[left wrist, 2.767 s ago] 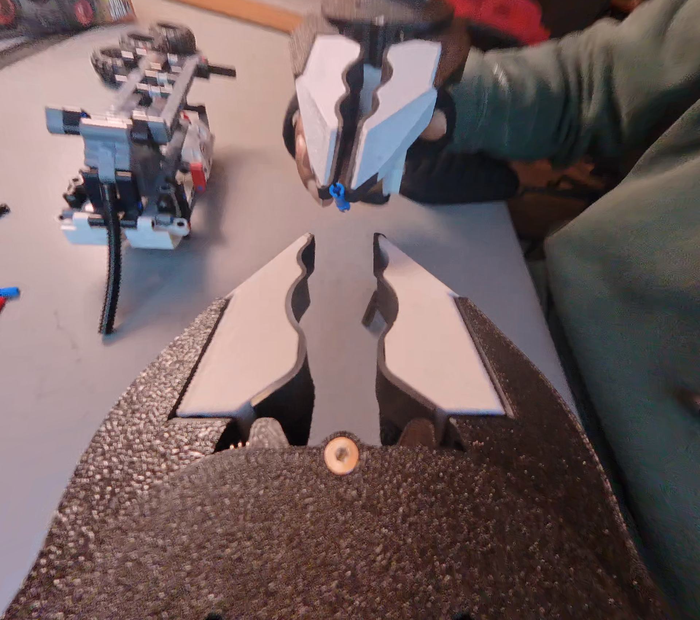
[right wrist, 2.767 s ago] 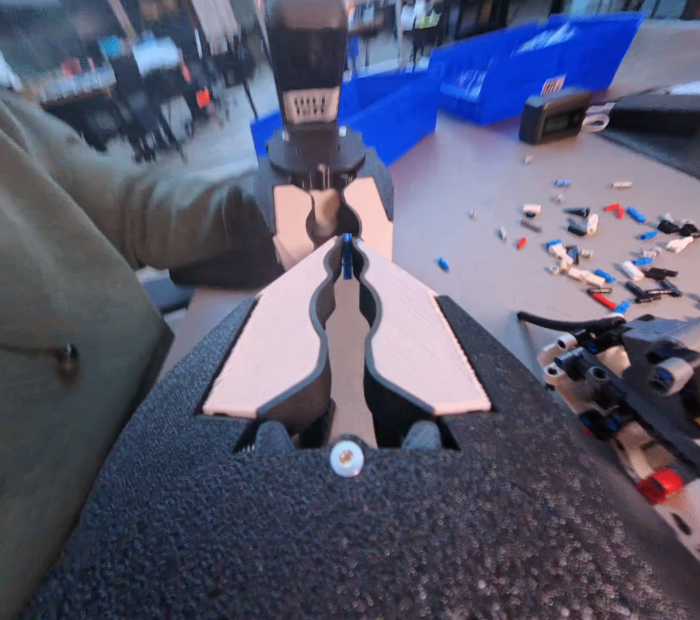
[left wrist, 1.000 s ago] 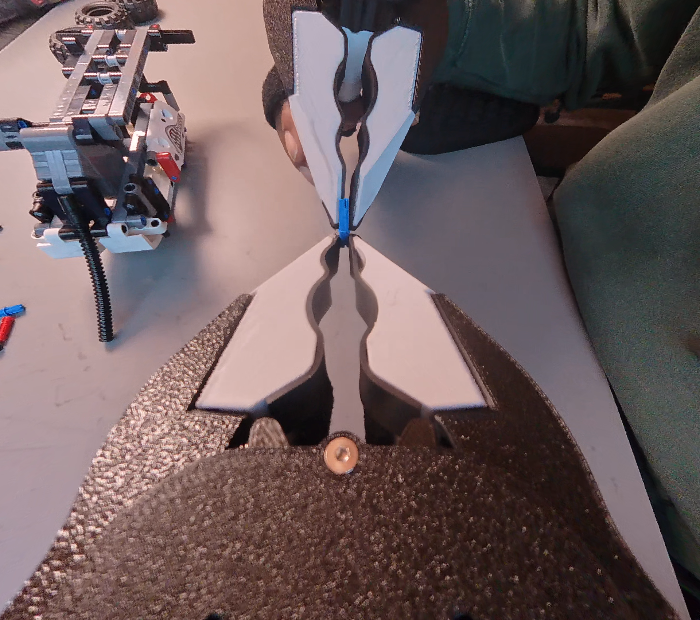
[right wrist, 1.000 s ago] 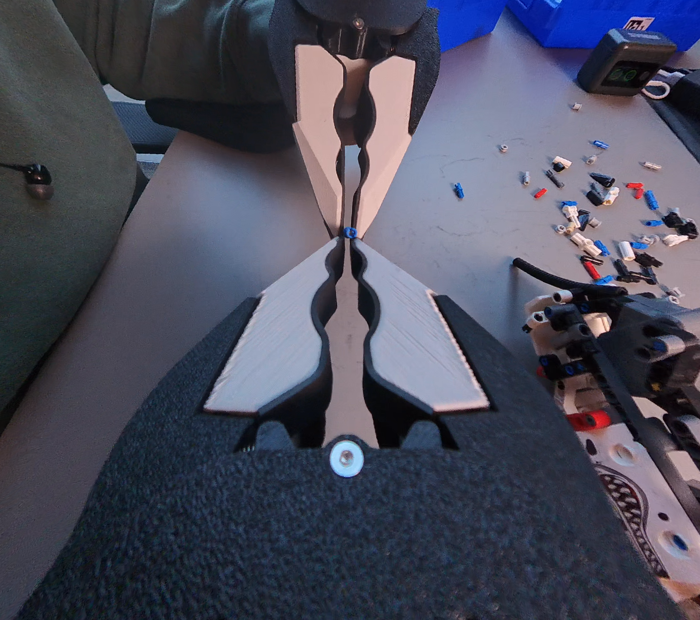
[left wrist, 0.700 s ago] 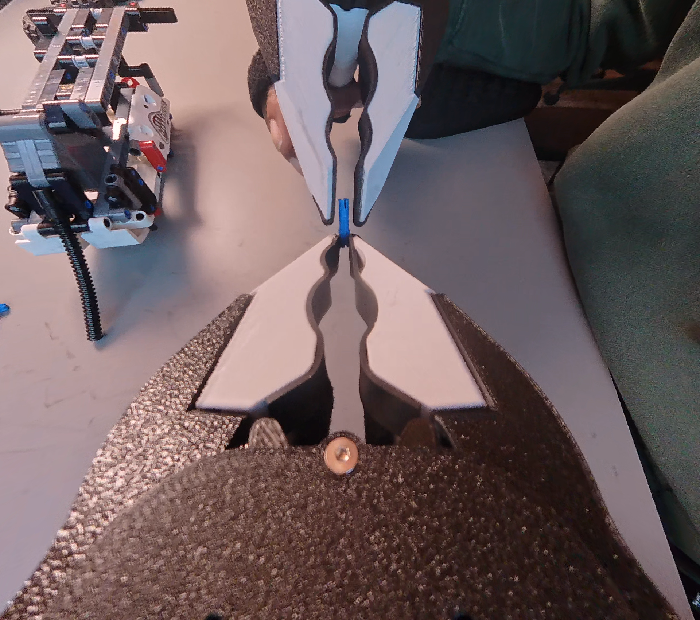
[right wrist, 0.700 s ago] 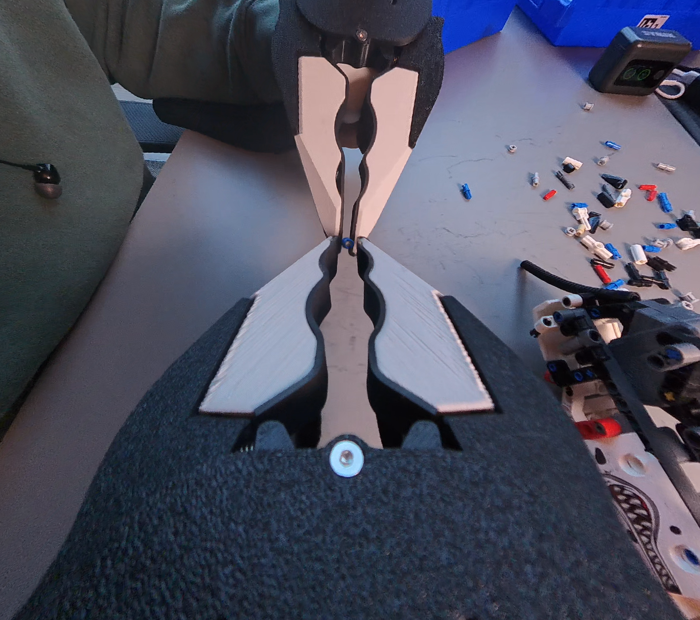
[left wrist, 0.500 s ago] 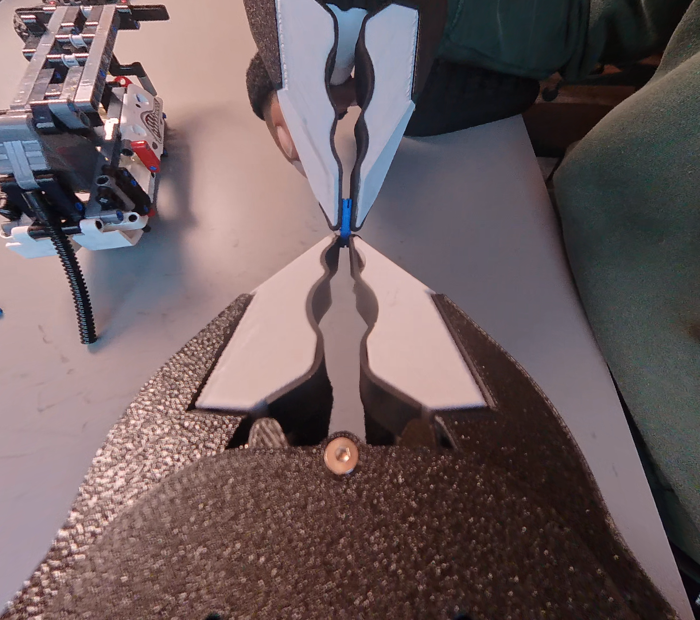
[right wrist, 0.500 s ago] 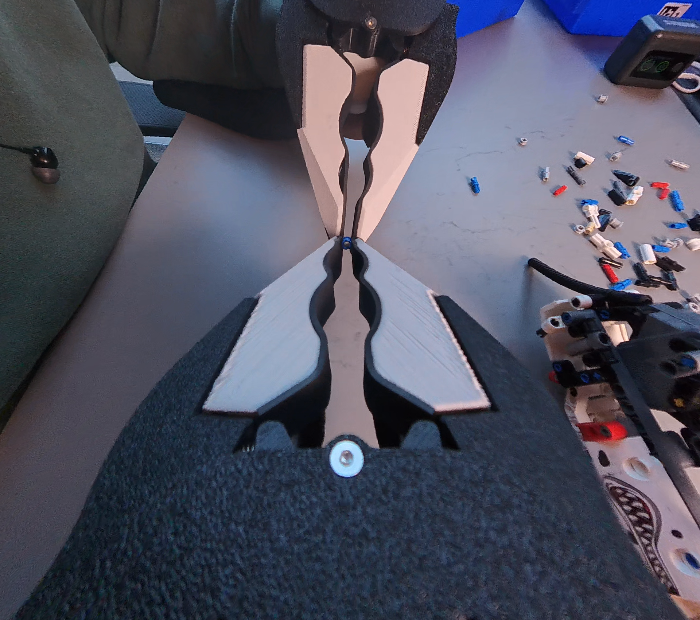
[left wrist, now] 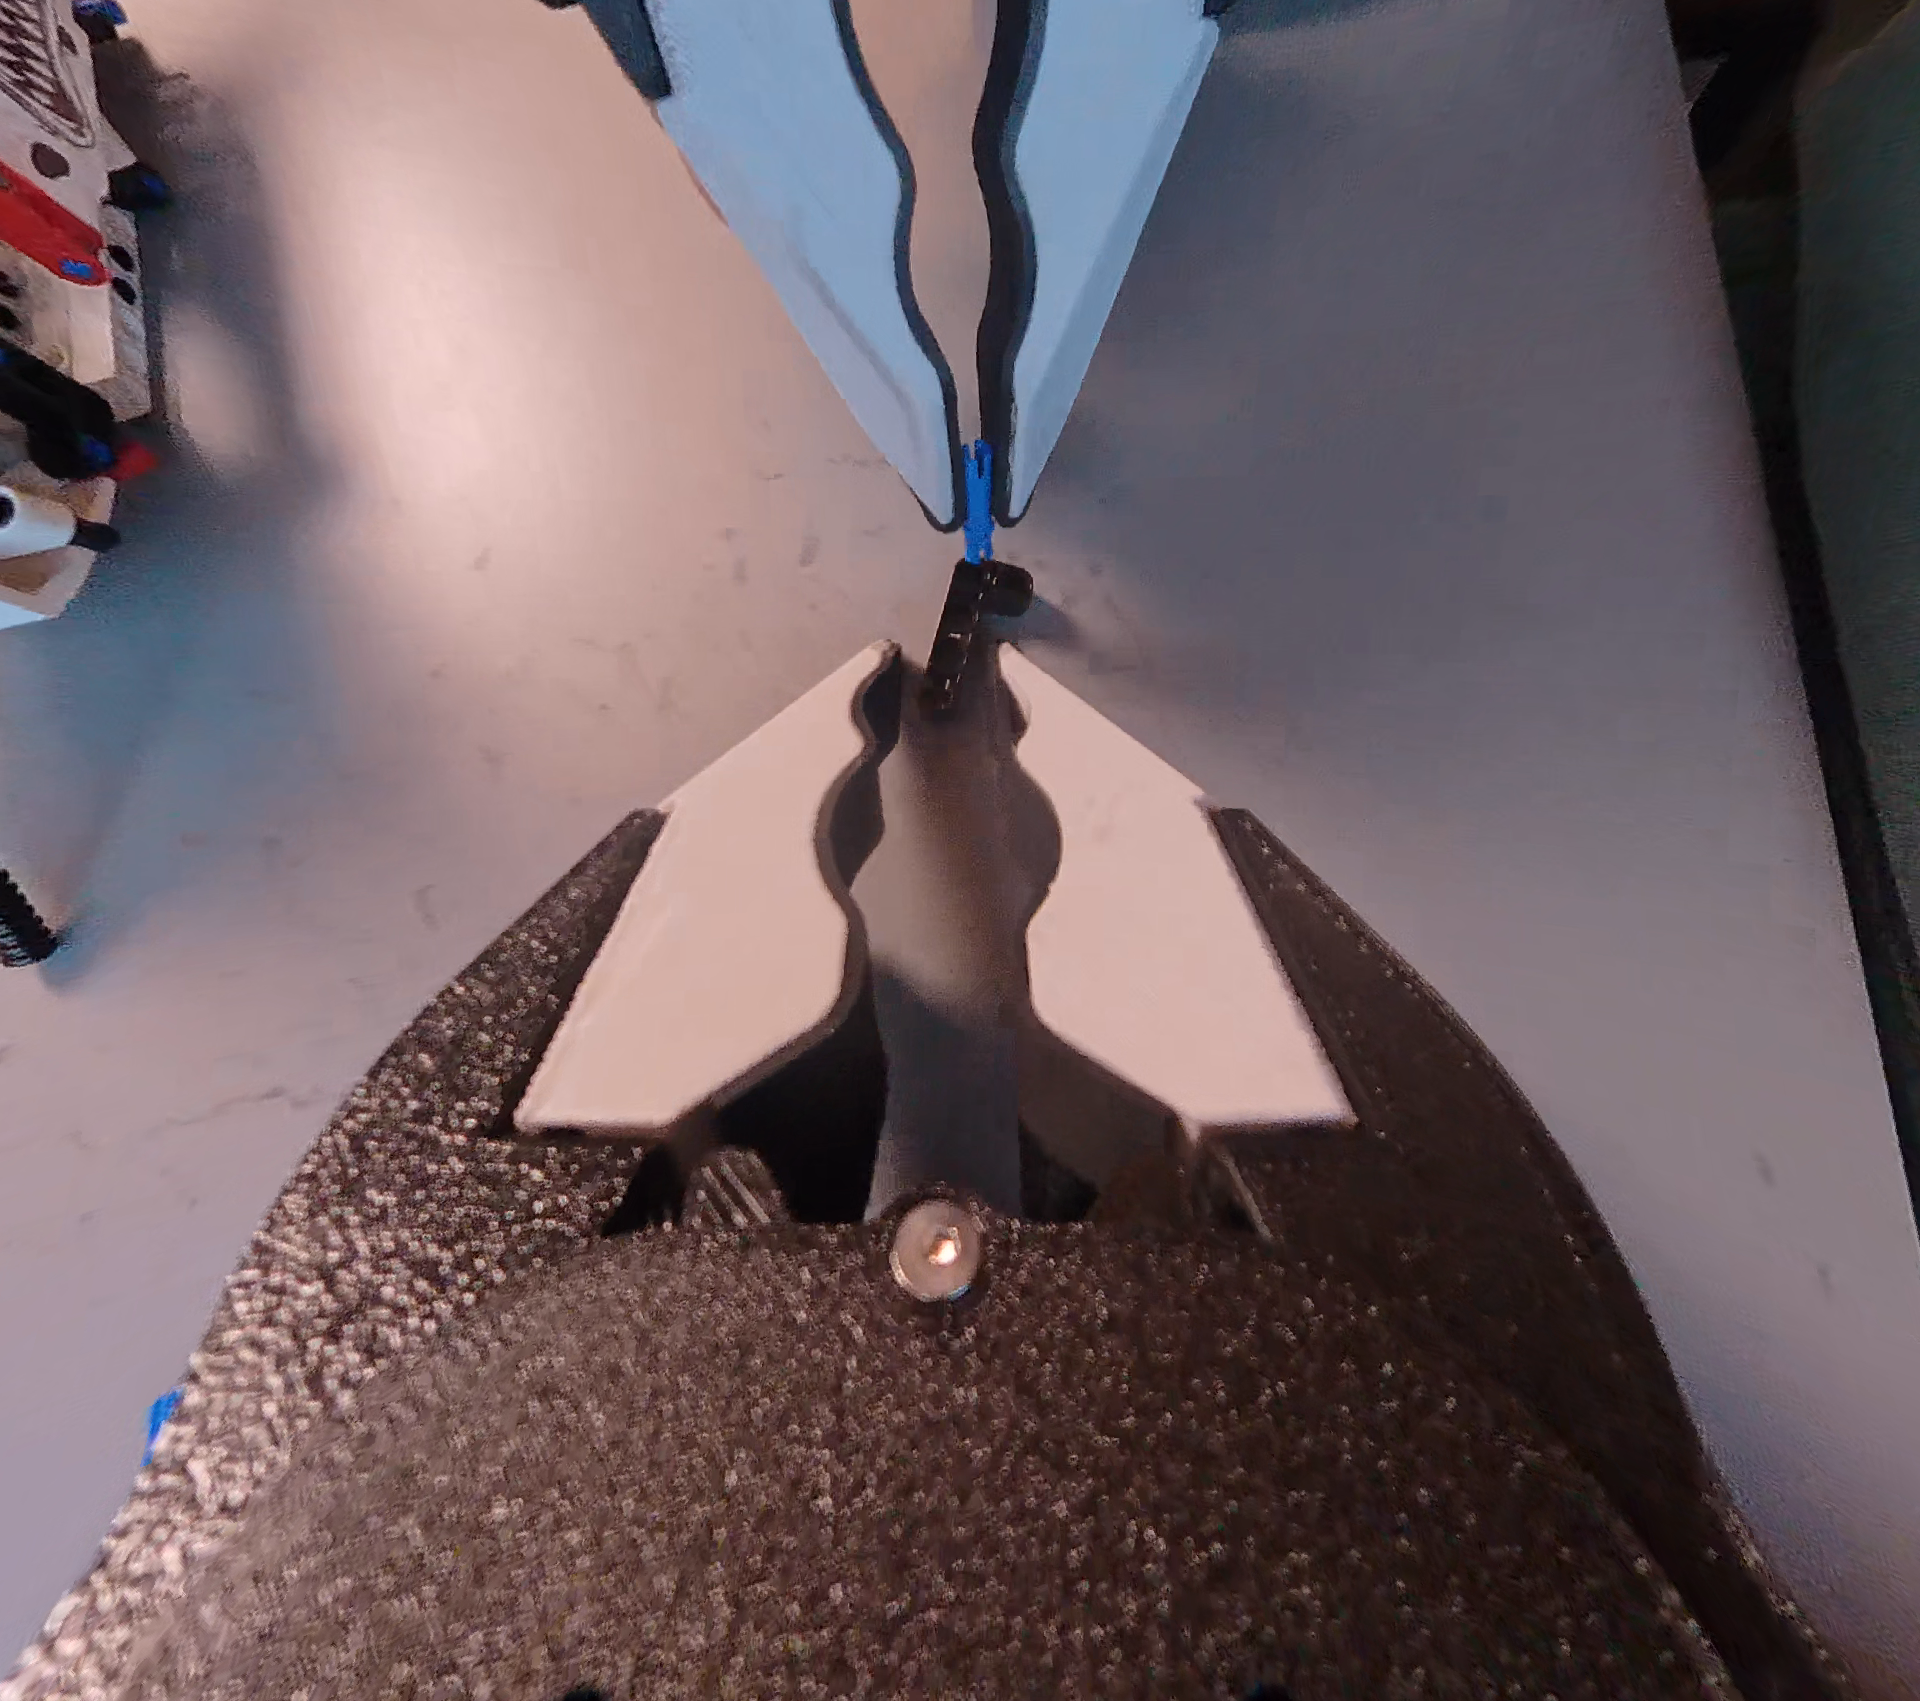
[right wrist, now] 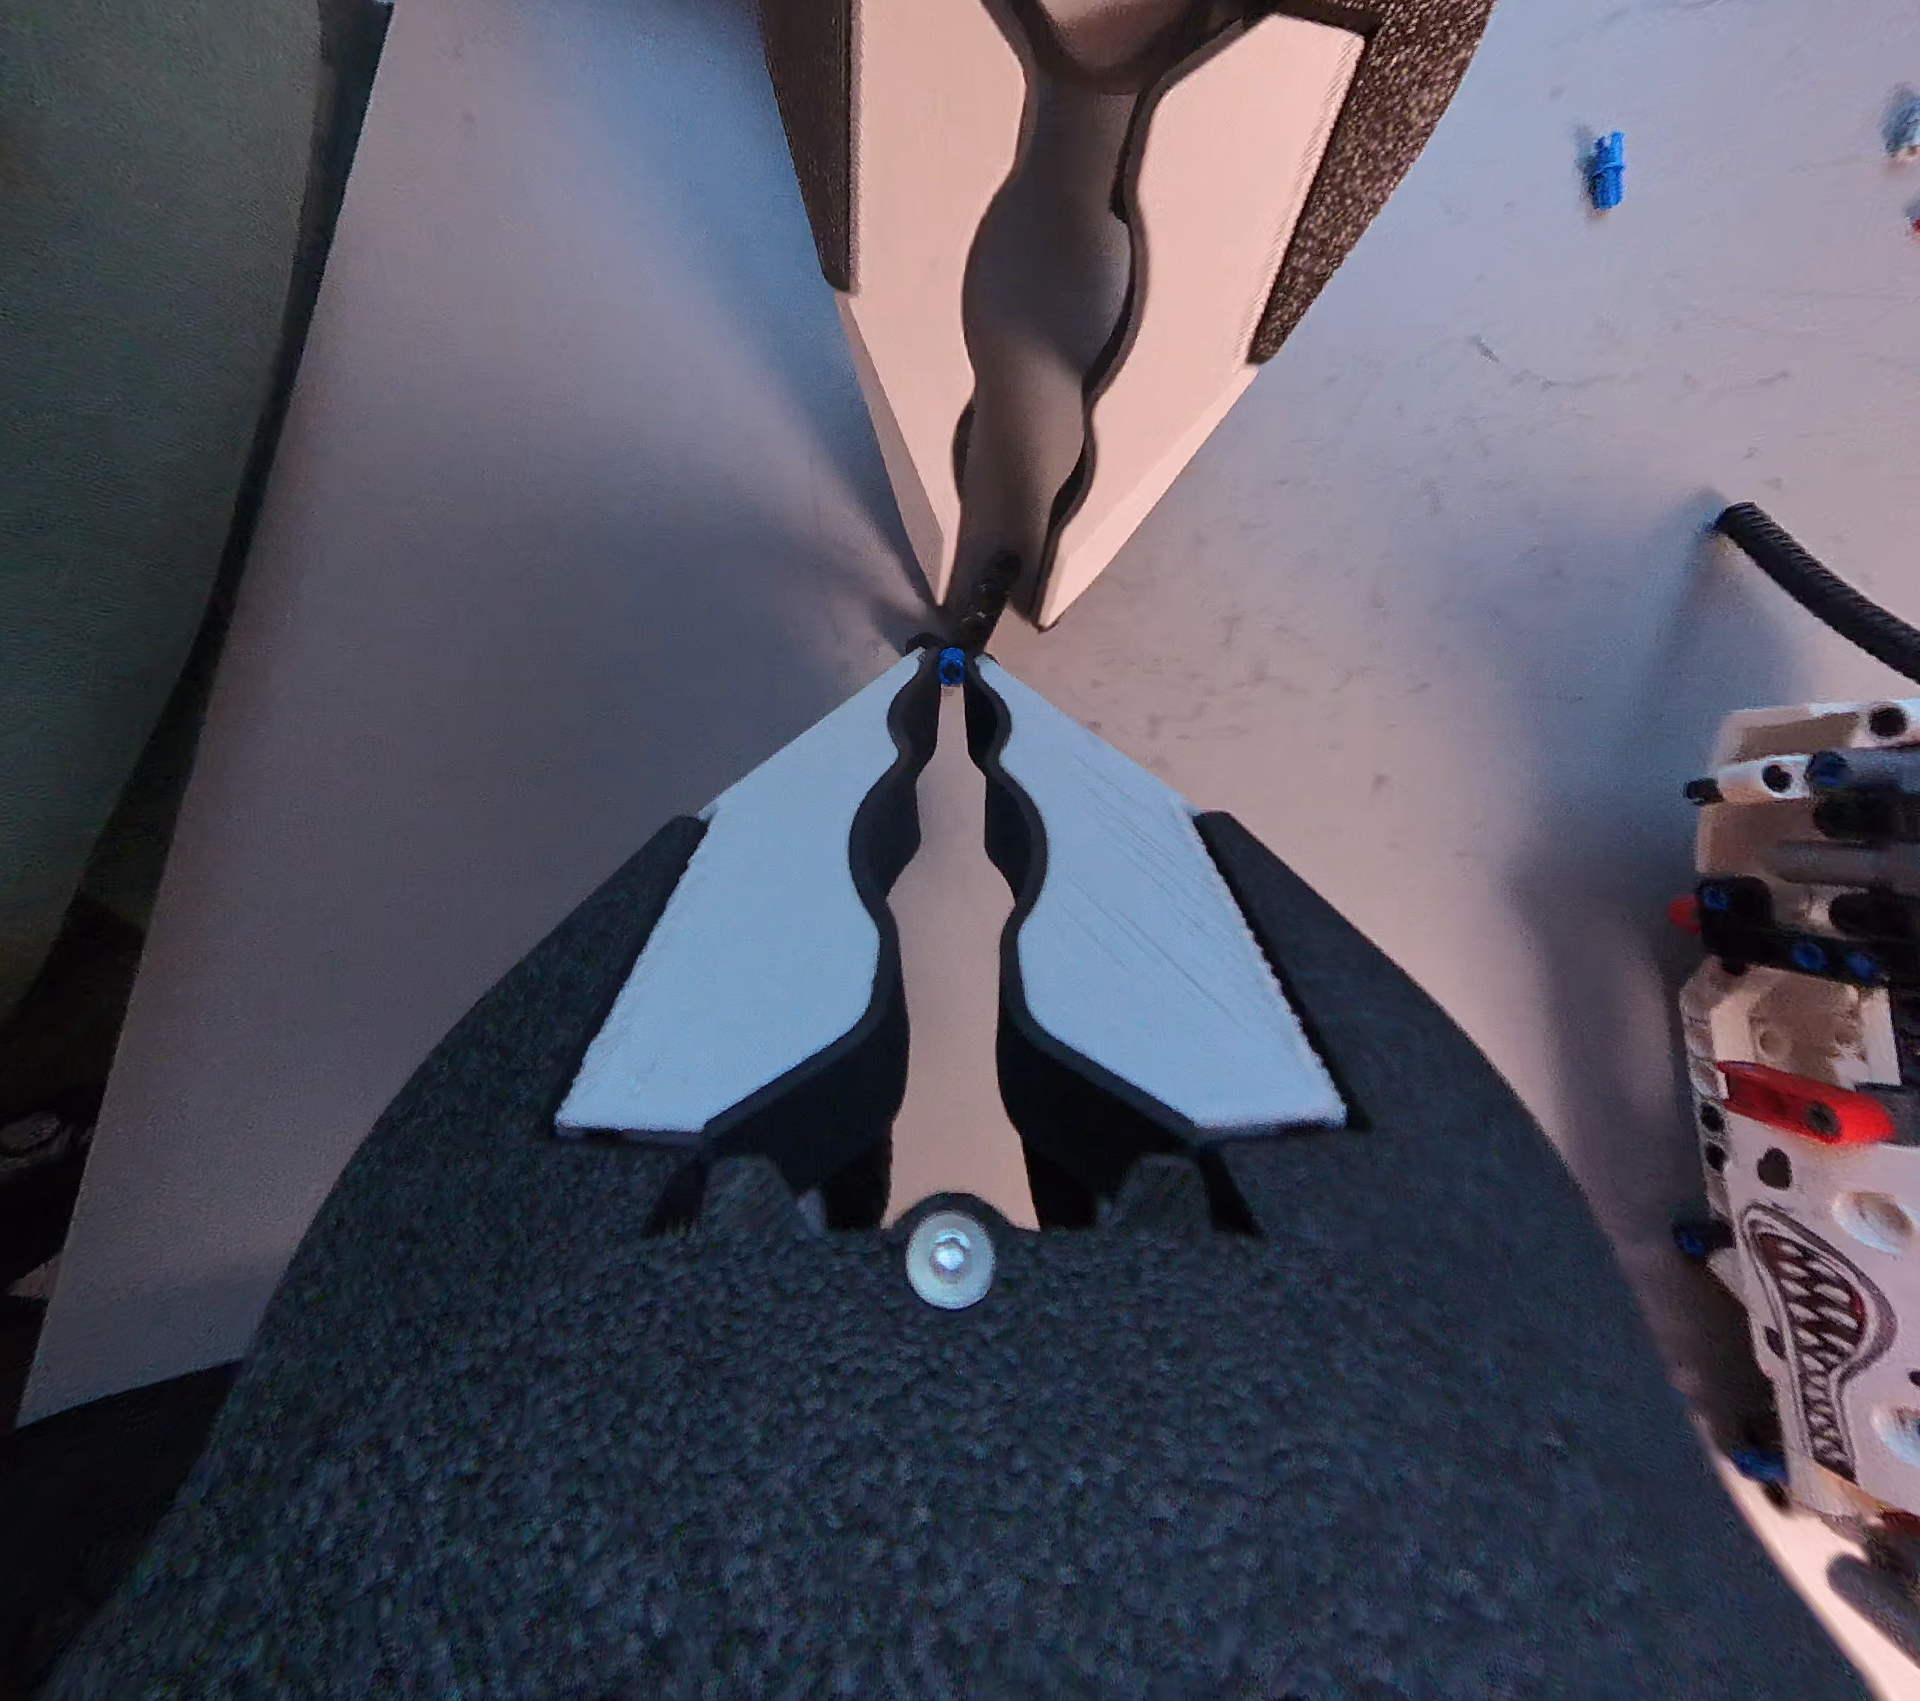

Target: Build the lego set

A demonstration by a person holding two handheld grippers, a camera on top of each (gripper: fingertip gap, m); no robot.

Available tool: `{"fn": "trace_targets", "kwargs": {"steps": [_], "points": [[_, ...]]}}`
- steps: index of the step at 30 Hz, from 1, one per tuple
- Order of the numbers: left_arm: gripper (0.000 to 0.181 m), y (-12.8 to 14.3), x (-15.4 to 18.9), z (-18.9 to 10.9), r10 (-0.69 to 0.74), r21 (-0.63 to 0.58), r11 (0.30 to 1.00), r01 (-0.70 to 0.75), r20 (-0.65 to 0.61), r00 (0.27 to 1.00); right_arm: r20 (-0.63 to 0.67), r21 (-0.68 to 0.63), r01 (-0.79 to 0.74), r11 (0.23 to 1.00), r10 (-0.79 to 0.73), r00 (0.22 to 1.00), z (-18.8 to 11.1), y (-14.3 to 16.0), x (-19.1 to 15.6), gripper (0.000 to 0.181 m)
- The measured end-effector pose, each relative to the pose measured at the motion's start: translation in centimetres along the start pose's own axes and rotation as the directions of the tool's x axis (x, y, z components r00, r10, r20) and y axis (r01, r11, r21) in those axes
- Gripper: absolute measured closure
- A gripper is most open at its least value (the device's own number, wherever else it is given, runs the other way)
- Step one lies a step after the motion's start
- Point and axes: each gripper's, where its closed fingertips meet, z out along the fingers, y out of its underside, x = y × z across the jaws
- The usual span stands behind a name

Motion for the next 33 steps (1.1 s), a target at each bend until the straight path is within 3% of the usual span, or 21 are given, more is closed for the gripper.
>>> {"fn": "trace_targets", "kwargs": {"steps": [3,15,33], "points": [[0.174,-0.1,0.1,0.1,0.003,-0.006,1.0,-0.003,0.017,1.0,0.006,-0.059,0.016,0.998,-0.016,1.0,0.5,0.3,0.0,0.178],[0.174,0.0,0.4,0.0,-0.018,-0.019,1.0,0.018,0.025,1.0,0.032,-0.223,0.085,0.971,-0.08,0.996,0.7,0.5,0.3,0.178],[0.174,-0.1,0.5,0.1,-0.096,0.01,0.995,0.096,-0.009,0.995,0.149,-0.285,0.148,0.947,-0.109,0.983,1.5,1.3,0.0,0.178]]}}
